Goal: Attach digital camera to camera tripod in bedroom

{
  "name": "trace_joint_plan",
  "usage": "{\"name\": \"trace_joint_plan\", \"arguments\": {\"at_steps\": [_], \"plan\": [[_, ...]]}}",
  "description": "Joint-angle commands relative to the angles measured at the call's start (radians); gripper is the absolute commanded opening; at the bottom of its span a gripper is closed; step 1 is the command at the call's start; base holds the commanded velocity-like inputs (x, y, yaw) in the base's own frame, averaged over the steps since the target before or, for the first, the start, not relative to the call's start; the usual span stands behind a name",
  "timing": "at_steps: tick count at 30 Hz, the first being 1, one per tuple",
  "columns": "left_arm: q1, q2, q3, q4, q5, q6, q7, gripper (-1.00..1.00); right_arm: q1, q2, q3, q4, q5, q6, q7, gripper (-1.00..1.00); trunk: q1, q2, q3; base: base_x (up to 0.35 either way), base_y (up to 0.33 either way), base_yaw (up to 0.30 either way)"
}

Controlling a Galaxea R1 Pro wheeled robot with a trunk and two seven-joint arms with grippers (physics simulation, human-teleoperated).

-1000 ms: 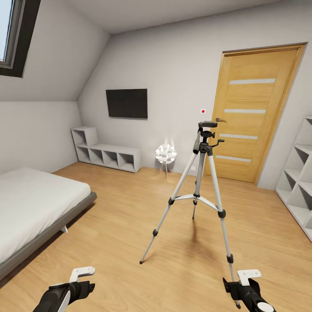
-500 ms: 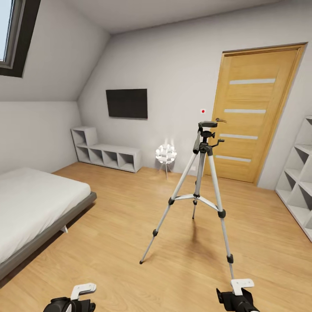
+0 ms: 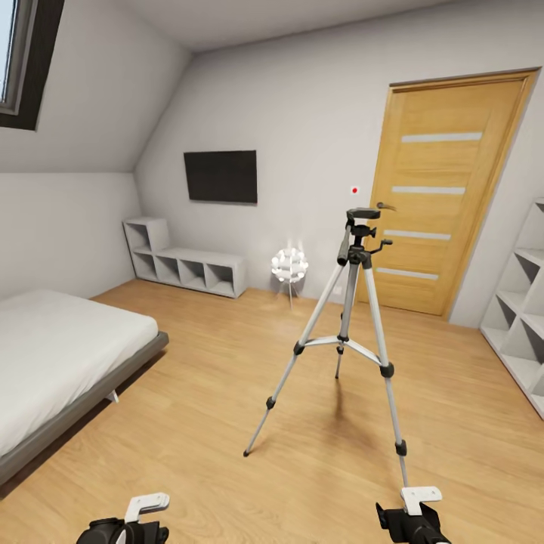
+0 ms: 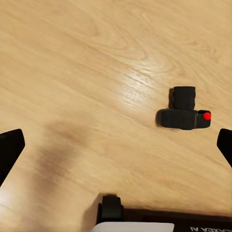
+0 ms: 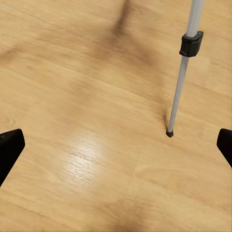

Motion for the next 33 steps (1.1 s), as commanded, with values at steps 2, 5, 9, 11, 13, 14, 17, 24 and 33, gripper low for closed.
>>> {"name": "trace_joint_plan", "arguments": {"at_steps": [2,5,9,11,13,14,17,24,33], "plan": [[0.0,-0.002,0.002,-0.003,0.0,0.005,-0.005,1.0,0.0,0.0,0.0,-0.002,-0.001,0.006,0.0,1.0,0.0,-0.001,-0.002,0.0,0.0,0.0],[0.0,-0.008,-0.002,-0.006,0.0,0.004,-0.005,1.0,0.0,0.0,0.0,-0.002,-0.001,0.006,0.0,1.0,0.0,-0.001,-0.004,0.0,0.0,0.0],[0.001,-0.015,-0.005,-0.011,0.0,0.004,-0.004,1.0,0.0,0.0,0.0,-0.002,-0.001,0.006,0.0,1.0,0.0,-0.001,-0.004,0.0,0.0,0.0],[0.001,-0.017,-0.006,-0.017,0.0,0.005,-0.002,1.0,0.0,0.0,0.0,-0.002,-0.001,0.006,0.0,1.0,0.0,-0.001,-0.005,0.0,0.0,0.0],[0.001,-0.018,-0.007,-0.024,0.0,0.006,0.0,1.0,0.0,0.0,0.0,-0.002,-0.001,0.006,0.0,1.0,0.0,-0.001,-0.005,0.0,0.0,0.0],[0.001,-0.019,-0.007,-0.029,0.0,0.006,0.0,1.0,0.0,0.0,0.0,-0.002,-0.001,0.006,0.0,1.0,0.0,-0.001,-0.005,0.0,0.0,0.0],[0.001,-0.027,-0.008,-0.05,0.0,0.009,0.002,1.0,0.0,0.0,0.0,-0.002,-0.001,0.006,0.0,1.0,0.0,-0.001,-0.005,0.0,0.0,0.0],[0.001,-0.041,-0.009,-0.066,-0.001,0.012,0.003,1.0,0.0,0.0,0.0,-0.002,-0.001,0.006,0.0,1.0,0.0,-0.001,-0.005,0.0,0.0,0.0],[0.001,-0.051,-0.01,-0.075,-0.002,0.016,0.007,1.0,0.0,0.0,0.0,-0.002,-0.001,0.006,-0.001,1.0,0.011,-0.022,-0.014,0.0,0.0,0.0]]}}
